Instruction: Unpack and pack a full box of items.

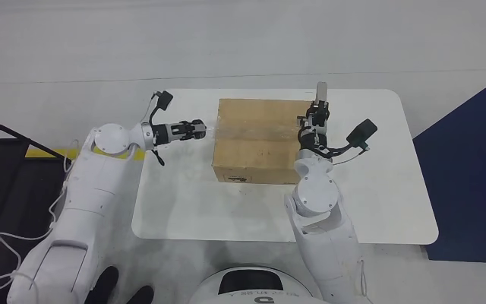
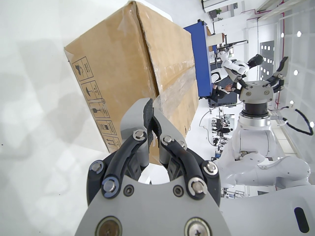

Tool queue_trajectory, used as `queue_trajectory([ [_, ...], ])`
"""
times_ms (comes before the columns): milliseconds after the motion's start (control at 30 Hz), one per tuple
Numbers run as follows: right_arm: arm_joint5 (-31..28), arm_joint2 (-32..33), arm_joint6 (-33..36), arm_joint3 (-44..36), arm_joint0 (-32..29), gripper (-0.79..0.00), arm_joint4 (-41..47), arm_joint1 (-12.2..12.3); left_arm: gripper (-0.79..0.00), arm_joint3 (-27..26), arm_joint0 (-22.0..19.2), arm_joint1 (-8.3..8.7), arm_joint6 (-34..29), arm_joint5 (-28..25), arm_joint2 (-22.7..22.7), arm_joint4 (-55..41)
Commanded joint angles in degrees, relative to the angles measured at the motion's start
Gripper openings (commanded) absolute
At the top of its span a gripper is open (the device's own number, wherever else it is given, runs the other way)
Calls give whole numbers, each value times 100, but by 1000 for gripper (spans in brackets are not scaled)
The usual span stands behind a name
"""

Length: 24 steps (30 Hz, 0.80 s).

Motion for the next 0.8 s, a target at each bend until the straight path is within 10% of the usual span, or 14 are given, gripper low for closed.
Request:
queue_trajectory([
  [0, 77, 113, 79, 118, -30, 0, 88, 7, -785, 41, -28, -2, -3, -7, 23, -23],
  [767, 1554, 132, 305, 888, 345, 0, -153, -26, -785, 397, -243, -4, -42, -229, 214, -223],
])
